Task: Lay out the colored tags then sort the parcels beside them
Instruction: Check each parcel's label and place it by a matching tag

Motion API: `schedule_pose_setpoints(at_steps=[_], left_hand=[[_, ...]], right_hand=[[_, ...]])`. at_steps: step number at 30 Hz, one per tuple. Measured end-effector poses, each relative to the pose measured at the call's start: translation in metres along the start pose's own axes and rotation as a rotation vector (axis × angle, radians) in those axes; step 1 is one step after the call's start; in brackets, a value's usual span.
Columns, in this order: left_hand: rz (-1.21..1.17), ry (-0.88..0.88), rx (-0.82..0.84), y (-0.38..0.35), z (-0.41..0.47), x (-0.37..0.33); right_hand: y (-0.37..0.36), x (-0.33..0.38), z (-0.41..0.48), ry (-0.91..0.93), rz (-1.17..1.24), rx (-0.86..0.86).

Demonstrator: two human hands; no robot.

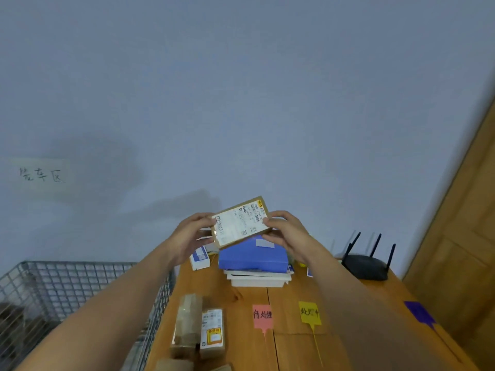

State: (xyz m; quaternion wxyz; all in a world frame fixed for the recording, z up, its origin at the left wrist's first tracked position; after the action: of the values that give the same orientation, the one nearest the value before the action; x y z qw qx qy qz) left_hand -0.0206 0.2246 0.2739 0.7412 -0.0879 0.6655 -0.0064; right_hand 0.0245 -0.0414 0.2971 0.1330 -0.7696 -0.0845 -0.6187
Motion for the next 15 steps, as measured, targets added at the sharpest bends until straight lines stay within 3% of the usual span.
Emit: schedule_pose_setpoints(at_steps=[9, 15], left_hand=[[0.156, 0.138, 0.328, -0.019, -0.008, 0.004], [0.116, 0.101, 0.324, -0.034, -0.010, 0.018]], right_hand=[[0.007, 0.011, 0.007, 0.122, 0.058, -0.153], [-0.002, 0.007, 0.009, 0.158, -0.007, -0.154]])
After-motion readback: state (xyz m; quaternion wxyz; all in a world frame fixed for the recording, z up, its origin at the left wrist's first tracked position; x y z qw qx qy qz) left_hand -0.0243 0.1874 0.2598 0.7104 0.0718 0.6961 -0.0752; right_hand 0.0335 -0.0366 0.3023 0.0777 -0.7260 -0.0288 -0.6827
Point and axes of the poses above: each hand's wrist, its own z-axis towards the middle knuckle, its own y-axis out of the back of the hand, x = y × z, the point moved 2 cm from there along z, towards the middle knuckle, and after that the axes turned 8 degrees about -y, right-handed, at the moved point
